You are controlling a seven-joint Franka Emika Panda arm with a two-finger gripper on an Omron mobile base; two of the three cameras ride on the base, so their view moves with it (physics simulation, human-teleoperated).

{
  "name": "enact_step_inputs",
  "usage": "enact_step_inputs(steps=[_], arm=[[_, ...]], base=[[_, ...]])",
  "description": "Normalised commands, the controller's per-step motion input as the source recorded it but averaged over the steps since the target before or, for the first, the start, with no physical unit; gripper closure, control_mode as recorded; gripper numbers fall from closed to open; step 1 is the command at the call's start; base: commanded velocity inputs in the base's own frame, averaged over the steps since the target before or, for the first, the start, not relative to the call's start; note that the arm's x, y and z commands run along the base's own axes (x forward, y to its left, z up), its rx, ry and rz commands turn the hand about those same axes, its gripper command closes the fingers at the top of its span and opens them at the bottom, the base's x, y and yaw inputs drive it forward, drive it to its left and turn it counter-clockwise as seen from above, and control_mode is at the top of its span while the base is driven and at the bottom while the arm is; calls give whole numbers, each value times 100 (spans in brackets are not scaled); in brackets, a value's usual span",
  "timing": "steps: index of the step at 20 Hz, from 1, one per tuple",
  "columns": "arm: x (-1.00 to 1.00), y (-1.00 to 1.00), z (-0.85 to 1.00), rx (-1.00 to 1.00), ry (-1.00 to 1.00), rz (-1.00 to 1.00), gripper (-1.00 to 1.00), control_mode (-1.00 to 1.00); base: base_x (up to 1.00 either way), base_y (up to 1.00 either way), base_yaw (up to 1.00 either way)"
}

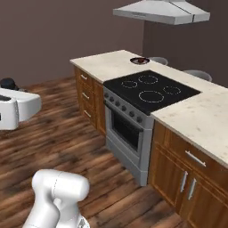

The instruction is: Retrieve the shaker from the cabinet and place it next the steak on a plate on the dining table.

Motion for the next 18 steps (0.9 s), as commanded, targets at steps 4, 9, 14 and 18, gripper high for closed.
enact_step_inputs(steps=[4,9,14,18], arm=[[0,0,0,0,0,0,100,100],[0,0,0,0,0,0,100,100],[0,0,0,0,0,0,100,100],[0,0,0,0,0,0,100,100]], base=[[75,100,-44],[69,100,-45],[51,100,-41],[21,100,-32]])
